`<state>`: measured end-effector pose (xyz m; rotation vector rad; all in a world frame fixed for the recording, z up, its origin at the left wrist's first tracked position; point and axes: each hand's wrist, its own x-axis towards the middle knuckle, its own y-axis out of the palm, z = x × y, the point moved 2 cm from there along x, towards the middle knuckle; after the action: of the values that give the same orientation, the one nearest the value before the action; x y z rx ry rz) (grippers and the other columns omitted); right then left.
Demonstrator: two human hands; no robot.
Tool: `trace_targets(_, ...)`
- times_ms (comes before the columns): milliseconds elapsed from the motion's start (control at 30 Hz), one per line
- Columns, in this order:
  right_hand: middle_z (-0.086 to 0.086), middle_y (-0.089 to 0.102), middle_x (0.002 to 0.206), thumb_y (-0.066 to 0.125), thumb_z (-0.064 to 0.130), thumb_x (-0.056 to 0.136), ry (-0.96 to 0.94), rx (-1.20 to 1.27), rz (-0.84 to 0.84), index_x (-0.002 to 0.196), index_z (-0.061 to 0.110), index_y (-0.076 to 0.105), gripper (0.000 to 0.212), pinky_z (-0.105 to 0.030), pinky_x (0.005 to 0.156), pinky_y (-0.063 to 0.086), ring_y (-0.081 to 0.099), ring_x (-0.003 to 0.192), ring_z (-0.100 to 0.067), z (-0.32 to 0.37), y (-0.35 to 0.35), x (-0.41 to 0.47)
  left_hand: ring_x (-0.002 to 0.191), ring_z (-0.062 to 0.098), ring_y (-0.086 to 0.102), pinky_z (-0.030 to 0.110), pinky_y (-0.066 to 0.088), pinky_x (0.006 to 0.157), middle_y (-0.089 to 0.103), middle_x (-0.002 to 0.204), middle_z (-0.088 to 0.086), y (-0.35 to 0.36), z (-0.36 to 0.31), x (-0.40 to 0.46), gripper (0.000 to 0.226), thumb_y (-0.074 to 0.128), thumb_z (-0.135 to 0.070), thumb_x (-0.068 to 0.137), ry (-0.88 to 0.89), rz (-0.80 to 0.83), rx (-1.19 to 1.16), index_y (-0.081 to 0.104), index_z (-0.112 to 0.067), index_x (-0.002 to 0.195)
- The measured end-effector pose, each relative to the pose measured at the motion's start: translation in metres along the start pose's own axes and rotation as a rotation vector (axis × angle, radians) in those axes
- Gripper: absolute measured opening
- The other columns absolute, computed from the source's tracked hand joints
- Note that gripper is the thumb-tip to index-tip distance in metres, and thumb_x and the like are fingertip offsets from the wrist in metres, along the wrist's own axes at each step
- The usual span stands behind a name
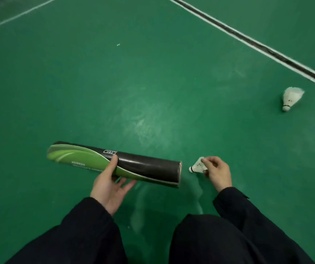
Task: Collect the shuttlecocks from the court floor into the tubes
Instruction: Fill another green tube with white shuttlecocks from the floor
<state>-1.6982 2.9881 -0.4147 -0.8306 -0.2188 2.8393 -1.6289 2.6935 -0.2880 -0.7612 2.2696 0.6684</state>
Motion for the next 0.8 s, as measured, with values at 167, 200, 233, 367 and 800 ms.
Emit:
trace_targets(167, -0.011, 0.072, 0.081, 0.061, 0.004, 0.099, -0.25, 0.344, 0.047, 0.094, 0.003, 0.064, 0.007, -0.023, 0.068, 0.058, 0.068, 0.069, -0.013, 0.082, -0.06, -0.046, 0.125, 0.033, 0.06, 0.048, 0.056, 0.085, 0.063, 0.13, 0.013, 0.067, -0.042, -0.01, 0.056, 0.071, -0.039, 0.088, 0.046, 0.034, 0.063, 0.056, -0.014, 0.135)
trace_targets(200, -0.009, 0.073, 0.084, 0.062, 0.005, 0.098, -0.28, 0.281, 0.057, 0.093, 0.006, 0.065, 0.006, -0.024, 0.072, 0.058, 0.069, 0.075, -0.013, 0.083, -0.067, -0.045, 0.125, 0.033, 0.059, 0.048, 0.056, 0.086, 0.062, 0.131, 0.013, 0.081, -0.055, -0.012, 0.056, 0.071, -0.04, 0.087, 0.068, 0.056, 0.081, 0.055, -0.014, 0.134)
trace_targets(233, -0.004, 0.074, 0.09, 0.064, 0.007, 0.097, -0.313, 0.169, 0.06, 0.095, 0.012, 0.067, 0.006, -0.025, 0.076, 0.057, 0.069, 0.081, -0.012, 0.078, -0.073, -0.039, 0.126, 0.032, 0.059, 0.048, 0.056, 0.087, 0.061, 0.131, 0.012, 0.095, -0.067, -0.015, 0.053, 0.071, -0.04, 0.087, 0.083, 0.081, 0.094, 0.055, -0.015, 0.131)
trace_targets(367, 0.006, 0.05, 0.148, 0.067, 0.024, 0.094, -0.326, -0.468, 0.291, 0.143, 0.03, 0.051, 0.052, -0.028, 0.104, 0.046, 0.059, 0.121, -0.014, 0.025, -0.074, -0.008, 0.124, 0.03, 0.06, 0.046, 0.057, 0.087, 0.06, 0.127, 0.01, 0.125, -0.098, -0.025, 0.045, 0.068, -0.042, 0.09, 0.141, 0.144, 0.154, 0.054, -0.018, 0.125)
trace_targets(800, -0.002, 0.074, 0.112, 0.066, 0.019, 0.096, -0.171, -0.469, 0.177, 0.111, 0.024, 0.068, 0.016, -0.031, 0.08, 0.051, 0.068, 0.095, -0.024, -0.041, -0.024, 0.056, 0.112, 0.03, 0.067, 0.044, 0.065, 0.068, 0.065, 0.111, 0.011, 0.162, -0.104, 0.005, 0.042, 0.069, -0.038, 0.093, 0.022, 0.129, 0.343, 0.058, -0.014, 0.125)
